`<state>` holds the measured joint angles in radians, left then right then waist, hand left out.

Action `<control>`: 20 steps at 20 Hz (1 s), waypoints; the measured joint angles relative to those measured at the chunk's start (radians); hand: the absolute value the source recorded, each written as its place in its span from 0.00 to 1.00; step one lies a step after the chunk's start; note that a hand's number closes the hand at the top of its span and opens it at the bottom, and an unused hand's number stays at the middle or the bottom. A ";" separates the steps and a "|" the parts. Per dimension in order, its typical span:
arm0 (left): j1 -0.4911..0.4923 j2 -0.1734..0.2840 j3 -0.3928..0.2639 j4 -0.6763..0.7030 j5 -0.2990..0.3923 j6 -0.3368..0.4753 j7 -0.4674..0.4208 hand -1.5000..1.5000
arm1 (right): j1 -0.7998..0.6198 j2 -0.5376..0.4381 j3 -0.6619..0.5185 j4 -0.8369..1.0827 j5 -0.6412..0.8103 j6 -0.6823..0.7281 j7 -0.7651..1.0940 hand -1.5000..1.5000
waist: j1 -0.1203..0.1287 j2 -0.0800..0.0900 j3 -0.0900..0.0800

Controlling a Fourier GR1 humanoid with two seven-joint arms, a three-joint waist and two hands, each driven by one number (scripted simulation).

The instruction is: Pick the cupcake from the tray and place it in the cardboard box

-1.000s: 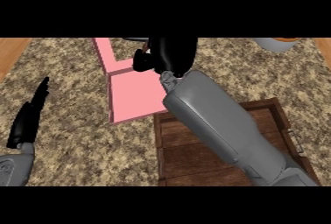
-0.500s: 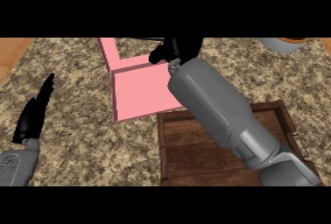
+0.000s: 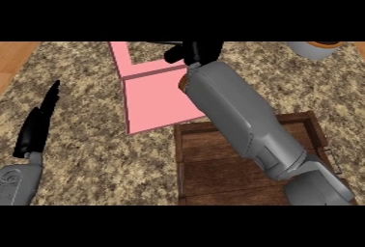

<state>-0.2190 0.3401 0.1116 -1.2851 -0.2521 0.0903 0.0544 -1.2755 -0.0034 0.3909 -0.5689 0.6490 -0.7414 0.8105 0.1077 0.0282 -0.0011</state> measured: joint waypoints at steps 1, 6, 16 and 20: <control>-0.001 0.001 0.001 -0.004 0.002 -0.002 0.004 0.50 | -0.004 0.000 0.005 0.002 -0.003 -0.029 -0.013 0.00 | -0.001 -0.002 0.000; 0.018 0.000 0.013 -0.006 0.002 0.007 0.005 0.50 | -0.010 -0.002 -0.009 -0.015 -0.020 -0.177 -0.071 0.00 | -0.027 -0.010 0.000; 0.128 0.029 0.063 -0.062 0.026 -0.007 0.011 0.50 | 0.181 -0.030 -0.021 -0.271 -0.041 -0.282 -0.126 0.00 | -0.102 -0.035 0.001; 0.150 0.025 0.076 -0.087 0.025 0.007 0.024 0.50 | 0.332 -0.072 -0.006 -0.460 0.007 -0.272 -0.082 0.00 | -0.132 -0.042 0.002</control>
<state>-0.0687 0.3647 0.1878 -1.3720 -0.2273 0.0973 0.0787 -0.9437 -0.0753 0.3845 -1.0285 0.6556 -1.0134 0.7287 -0.0238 -0.0142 0.0005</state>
